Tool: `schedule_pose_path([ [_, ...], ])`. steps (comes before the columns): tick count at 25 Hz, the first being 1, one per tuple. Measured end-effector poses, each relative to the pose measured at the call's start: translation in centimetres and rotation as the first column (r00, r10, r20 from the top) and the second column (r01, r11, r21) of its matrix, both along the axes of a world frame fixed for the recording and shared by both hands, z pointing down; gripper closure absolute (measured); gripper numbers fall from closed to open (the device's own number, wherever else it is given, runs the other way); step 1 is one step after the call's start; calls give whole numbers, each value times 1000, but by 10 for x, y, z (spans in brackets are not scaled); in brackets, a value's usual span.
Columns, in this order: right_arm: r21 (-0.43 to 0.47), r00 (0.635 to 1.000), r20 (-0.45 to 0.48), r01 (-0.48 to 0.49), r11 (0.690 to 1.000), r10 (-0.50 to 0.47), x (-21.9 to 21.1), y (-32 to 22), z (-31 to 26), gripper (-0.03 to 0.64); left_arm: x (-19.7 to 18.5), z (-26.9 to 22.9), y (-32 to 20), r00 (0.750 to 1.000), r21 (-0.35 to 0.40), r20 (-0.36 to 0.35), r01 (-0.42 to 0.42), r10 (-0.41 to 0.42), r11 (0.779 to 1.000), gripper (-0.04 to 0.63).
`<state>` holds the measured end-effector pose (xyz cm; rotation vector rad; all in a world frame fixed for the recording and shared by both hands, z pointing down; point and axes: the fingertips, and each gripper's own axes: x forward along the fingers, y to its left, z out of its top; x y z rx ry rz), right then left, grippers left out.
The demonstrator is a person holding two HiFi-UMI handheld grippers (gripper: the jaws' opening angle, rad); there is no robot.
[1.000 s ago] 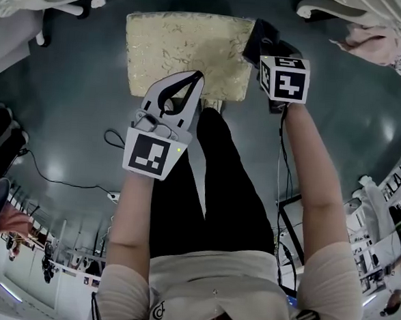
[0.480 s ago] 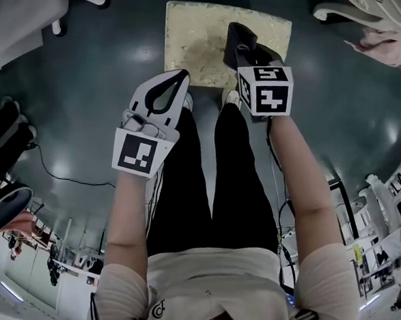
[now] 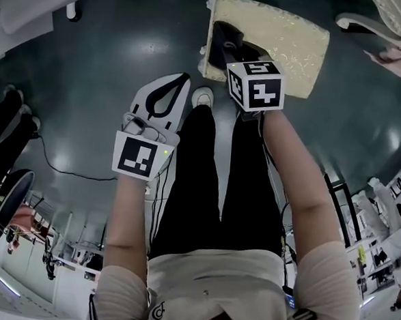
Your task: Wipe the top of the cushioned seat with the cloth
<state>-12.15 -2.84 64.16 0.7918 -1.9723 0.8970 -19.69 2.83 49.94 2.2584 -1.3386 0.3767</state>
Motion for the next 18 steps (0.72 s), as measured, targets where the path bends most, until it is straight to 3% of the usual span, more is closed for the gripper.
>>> schedule_pose_path([
  [8, 15, 997, -76, 20, 1000, -18, -11, -9, 19, 534, -24, 15, 2, 999, -19, -38, -6, 5, 1000, 581],
  [18, 41, 992, -108, 72, 997, -67, 22, -16, 21, 529, 14, 8, -9, 996, 12, -71, -47, 47, 999, 581],
])
